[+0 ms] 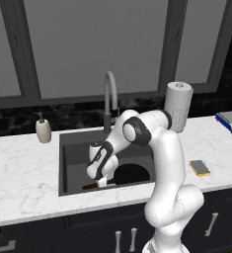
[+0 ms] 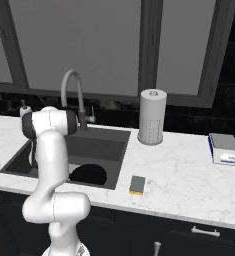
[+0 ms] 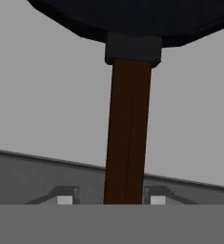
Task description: Pick the pan and sponge and place them into the sink. Then turn on the water.
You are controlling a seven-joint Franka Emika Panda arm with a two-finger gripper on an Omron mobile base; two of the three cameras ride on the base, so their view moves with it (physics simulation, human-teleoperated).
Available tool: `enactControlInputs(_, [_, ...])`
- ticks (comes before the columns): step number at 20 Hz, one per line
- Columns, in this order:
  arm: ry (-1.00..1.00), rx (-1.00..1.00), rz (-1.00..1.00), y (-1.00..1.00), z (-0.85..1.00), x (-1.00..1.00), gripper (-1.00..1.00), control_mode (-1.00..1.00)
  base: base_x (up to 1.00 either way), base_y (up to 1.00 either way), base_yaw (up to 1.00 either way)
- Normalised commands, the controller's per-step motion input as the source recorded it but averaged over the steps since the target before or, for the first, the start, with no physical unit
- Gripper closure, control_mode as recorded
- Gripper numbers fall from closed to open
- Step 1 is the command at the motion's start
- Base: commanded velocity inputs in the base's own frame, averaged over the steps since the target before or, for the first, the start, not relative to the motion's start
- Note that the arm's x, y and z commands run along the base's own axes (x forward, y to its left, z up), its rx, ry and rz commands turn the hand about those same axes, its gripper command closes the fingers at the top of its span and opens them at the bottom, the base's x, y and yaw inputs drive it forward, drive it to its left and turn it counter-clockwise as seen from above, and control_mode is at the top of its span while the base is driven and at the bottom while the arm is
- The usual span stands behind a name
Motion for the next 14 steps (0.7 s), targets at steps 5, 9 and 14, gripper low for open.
enactControlInputs(5, [0.00,0.00,0.00,0.00,0.00,0.00,-1.00,-1.00,0.00,0.00,0.00])
enactControlInputs(9, [-0.04,0.03,0.06,0.00,0.22,0.00,-1.00,-1.00,0.00,0.00,0.00])
enactControlInputs(14, [-0.12,0.02,0.19,0.00,0.92,-0.13,-1.00,-1.00,0.00,0.00,0.00])
